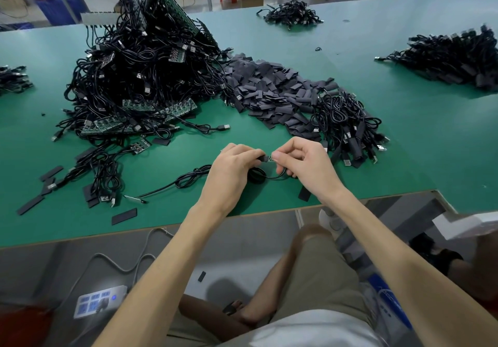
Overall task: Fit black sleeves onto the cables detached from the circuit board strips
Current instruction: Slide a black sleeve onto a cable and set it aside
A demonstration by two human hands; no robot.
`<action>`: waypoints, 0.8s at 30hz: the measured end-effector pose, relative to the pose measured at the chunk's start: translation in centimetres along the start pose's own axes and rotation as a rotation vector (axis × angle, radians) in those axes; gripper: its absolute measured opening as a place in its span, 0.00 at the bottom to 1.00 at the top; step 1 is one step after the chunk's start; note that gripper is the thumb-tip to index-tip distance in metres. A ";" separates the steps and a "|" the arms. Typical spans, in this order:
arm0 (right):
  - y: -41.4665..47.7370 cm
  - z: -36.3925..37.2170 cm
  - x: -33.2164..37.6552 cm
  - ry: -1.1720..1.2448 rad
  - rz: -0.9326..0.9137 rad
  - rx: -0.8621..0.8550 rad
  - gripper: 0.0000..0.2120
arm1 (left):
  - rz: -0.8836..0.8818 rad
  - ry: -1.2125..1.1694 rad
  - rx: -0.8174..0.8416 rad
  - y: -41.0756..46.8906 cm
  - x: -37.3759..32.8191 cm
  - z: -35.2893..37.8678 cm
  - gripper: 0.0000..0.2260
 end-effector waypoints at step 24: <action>0.1 -0.1 0.1 0.063 0.036 0.005 0.06 | -0.026 -0.067 -0.036 0.0 -0.1 -0.2 0.12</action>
Point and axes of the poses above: each hand's wrist, its own y-axis towards the middle knuckle, its own z-axis out of the palm, x = y × z, the point moved 1 cm from there along y, towards the middle knuckle, and after that the axes turned 8 degrees about -x, right-handed, at the moved point
